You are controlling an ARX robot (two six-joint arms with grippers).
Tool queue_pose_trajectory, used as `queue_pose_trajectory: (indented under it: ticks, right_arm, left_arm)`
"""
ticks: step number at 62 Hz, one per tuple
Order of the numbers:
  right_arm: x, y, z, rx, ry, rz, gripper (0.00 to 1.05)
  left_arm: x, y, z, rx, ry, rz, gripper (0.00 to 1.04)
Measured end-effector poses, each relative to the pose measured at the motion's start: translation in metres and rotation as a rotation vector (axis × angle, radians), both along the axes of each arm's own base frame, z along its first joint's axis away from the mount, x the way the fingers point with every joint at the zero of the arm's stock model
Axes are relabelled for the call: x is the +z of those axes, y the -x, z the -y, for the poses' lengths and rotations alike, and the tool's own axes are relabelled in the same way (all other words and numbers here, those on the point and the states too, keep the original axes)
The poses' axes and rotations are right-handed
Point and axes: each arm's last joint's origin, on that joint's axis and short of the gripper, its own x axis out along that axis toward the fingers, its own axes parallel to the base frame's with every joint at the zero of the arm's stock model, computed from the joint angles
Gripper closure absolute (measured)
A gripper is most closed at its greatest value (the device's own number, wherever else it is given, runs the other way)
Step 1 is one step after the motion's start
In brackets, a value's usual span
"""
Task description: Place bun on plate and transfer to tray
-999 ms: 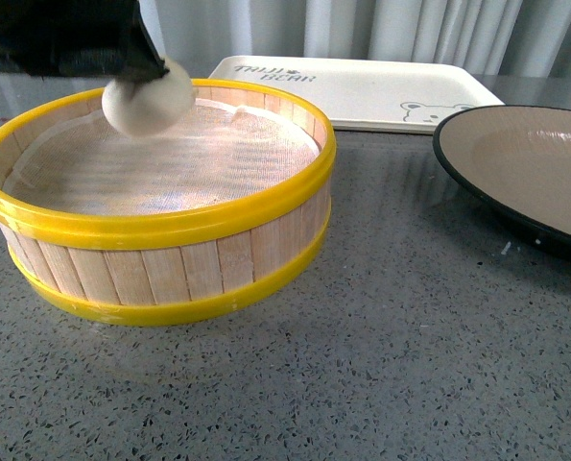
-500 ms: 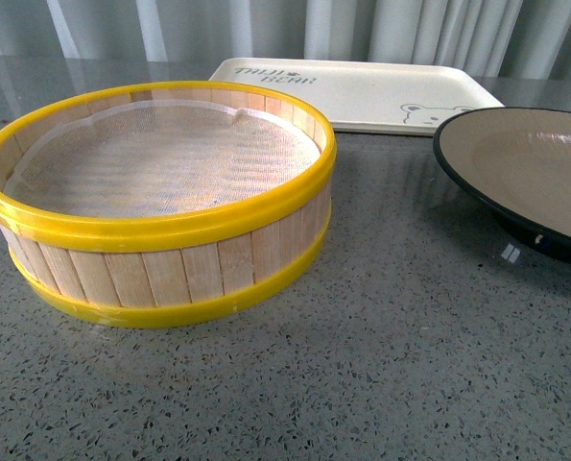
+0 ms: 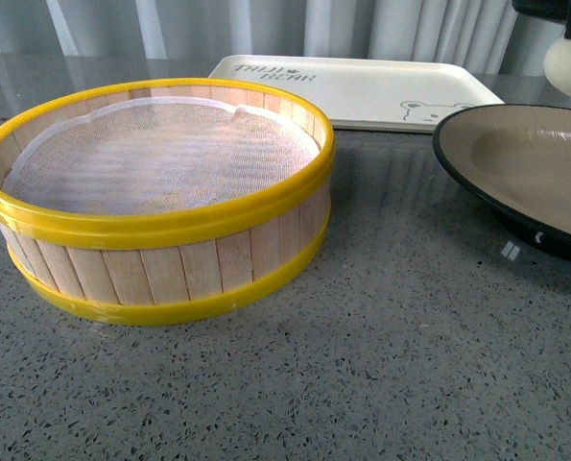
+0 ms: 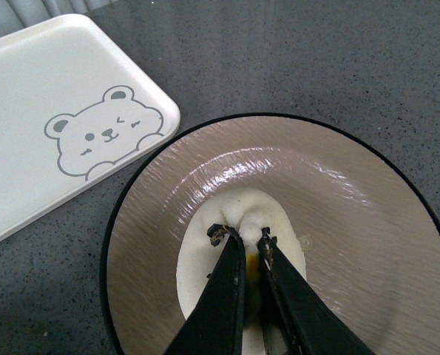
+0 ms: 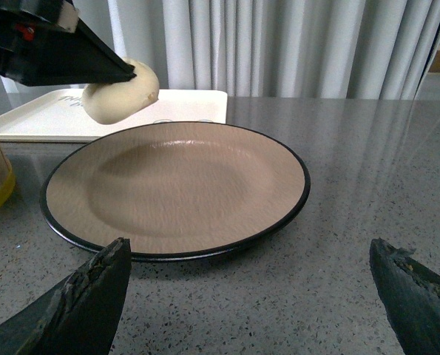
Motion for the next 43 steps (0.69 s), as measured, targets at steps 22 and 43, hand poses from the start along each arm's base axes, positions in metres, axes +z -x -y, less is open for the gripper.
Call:
queue_pose_trajectory:
  ticks: [22,43]
  right_arm:
    - [0.000,0.000,0.000,0.000,0.000,0.000,0.09]
    - [0.000,0.000,0.000,0.000,0.000,0.000,0.09]
  left_arm:
    - [-0.016,-0.003,0.034,-0.052,-0.011,-0.005,1.01]
    - [-0.040,-0.002,0.047,-0.063,-0.099,0.005,1.01]
